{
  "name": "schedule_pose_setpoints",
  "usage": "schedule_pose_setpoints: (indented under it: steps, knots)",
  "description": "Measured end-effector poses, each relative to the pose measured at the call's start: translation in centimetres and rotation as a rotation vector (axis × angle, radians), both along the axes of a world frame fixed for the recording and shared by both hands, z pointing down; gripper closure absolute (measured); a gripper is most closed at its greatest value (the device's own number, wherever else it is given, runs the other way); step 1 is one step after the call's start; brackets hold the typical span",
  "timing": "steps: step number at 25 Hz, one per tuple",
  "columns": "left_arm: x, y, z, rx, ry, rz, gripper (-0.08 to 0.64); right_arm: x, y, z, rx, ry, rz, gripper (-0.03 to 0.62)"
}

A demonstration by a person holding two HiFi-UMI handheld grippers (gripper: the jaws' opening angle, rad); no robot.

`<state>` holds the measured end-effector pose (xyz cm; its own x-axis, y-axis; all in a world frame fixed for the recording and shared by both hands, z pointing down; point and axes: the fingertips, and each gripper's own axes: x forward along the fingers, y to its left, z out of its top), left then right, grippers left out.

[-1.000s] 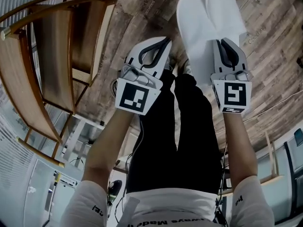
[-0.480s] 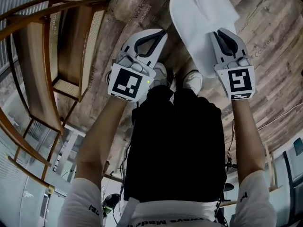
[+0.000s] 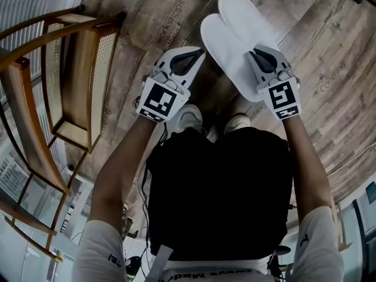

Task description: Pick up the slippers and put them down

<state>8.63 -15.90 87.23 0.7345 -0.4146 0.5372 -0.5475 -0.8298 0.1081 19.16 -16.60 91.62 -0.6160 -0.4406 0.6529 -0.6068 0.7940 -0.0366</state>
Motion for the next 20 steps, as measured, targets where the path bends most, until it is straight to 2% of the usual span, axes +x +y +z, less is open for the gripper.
schedule_pose_setpoints:
  steps: [5,11,20]
  knots:
    - [0.8,0.0,5.8,-0.046,0.013,0.004,0.548,-0.1,0.7,6.0,-0.031,0.012,-0.014,0.569]
    - [1.5,1.0,10.9,-0.092,-0.001,0.023,0.548,-0.2,1.2,10.5,-0.053,0.026,-0.007,0.569]
    - [0.8,2.1,14.1,-0.159,0.015,-0.015,0.548,-0.3,2.2,13.6,-0.108,0.038,0.011,0.568]
